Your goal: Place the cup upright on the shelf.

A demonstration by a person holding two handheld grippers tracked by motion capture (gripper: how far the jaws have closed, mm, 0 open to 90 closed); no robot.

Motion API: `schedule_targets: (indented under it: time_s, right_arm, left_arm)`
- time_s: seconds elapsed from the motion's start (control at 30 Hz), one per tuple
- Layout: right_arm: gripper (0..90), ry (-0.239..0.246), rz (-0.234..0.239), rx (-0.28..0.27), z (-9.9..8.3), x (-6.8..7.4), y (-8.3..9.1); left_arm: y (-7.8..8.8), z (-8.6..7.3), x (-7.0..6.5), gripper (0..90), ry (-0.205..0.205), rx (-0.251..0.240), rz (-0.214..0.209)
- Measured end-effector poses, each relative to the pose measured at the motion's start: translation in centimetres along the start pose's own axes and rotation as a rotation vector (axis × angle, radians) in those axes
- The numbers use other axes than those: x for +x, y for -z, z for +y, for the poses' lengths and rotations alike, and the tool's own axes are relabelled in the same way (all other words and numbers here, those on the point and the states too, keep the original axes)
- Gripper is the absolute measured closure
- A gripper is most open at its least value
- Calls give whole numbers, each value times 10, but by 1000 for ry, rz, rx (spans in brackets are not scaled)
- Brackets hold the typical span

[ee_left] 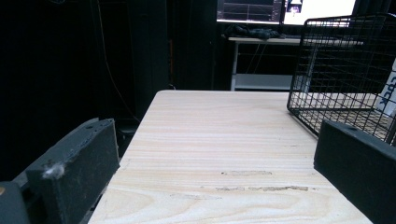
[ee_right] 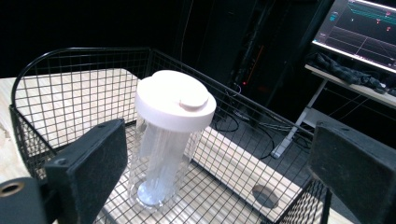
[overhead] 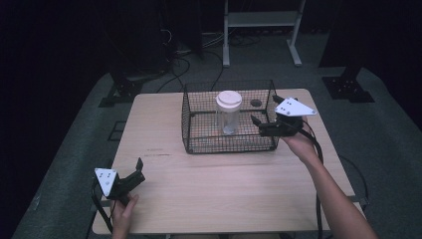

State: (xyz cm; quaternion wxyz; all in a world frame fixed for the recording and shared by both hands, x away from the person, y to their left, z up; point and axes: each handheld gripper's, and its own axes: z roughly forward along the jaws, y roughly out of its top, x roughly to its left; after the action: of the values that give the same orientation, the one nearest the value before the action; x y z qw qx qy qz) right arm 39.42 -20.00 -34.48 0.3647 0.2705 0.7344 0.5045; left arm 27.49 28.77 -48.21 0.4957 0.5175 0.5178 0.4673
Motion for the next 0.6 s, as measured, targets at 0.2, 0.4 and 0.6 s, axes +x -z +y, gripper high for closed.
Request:
schedule_targets:
  time_s: [0.2,0.4,0.6]
  right_arm:
    - [40,-8,3,6,-11,0,11]
    - [40,-14,1,9,-20,1,20]
    - [40,-17,1,16,-28,1,28]
  left_arm:
    - [0,0,0,0,-5,2,-2]
    - [0,0,0,0,-5,2,0]
    - [0,0,-1,0,-7,3,-1]
